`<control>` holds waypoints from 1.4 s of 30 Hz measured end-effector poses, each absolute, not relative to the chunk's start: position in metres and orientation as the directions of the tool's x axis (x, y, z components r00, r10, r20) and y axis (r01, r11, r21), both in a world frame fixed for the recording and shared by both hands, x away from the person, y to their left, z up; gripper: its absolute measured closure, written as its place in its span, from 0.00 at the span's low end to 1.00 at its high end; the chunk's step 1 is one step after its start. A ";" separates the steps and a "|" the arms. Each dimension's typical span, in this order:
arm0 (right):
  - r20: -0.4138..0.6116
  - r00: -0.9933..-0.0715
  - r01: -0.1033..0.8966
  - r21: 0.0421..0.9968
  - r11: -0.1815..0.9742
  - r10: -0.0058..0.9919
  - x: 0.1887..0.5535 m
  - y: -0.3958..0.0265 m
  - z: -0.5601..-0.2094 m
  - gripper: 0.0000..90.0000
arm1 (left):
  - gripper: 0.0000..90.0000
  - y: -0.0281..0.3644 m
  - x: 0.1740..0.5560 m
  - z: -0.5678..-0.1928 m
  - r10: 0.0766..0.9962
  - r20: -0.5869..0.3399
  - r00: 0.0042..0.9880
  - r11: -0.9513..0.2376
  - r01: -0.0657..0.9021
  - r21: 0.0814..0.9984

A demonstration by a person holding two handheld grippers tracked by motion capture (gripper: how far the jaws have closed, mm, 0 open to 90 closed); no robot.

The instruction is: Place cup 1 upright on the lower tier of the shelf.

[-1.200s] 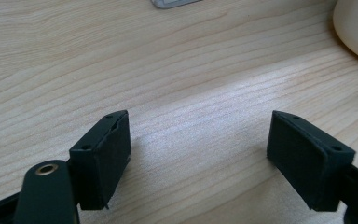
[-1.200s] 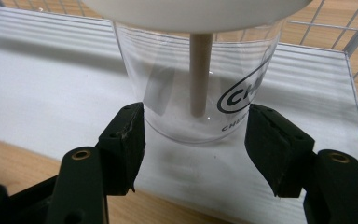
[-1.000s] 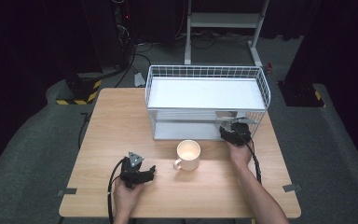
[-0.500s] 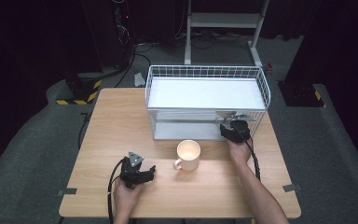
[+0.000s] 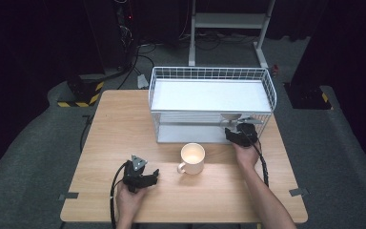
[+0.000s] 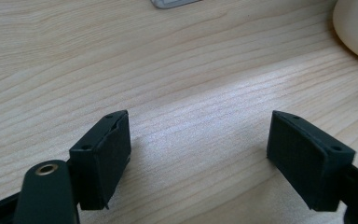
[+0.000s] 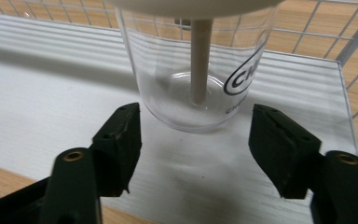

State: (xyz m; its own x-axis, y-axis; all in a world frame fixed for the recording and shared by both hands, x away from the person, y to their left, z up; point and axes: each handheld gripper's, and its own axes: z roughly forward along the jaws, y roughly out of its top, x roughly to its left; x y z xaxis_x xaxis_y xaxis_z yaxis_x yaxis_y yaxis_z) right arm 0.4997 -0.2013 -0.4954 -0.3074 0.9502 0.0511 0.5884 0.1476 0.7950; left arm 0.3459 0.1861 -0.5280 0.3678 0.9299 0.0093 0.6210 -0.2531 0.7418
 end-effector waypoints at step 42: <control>0.107 -0.427 0.481 0.868 0.125 0.898 0.427 -0.244 -0.470 0.33 | 0.24 0.186 0.346 -0.528 0.930 0.008 0.367 -0.252 0.621 0.742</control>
State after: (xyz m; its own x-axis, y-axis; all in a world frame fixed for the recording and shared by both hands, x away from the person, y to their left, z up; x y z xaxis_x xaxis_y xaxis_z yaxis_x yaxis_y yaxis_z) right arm 0.4273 -0.2439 -0.4696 -0.4267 0.8980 0.1073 0.4813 0.1250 0.8676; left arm 0.3459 0.1860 -0.5280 0.3669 0.9302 0.0085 0.6210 -0.2517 0.7423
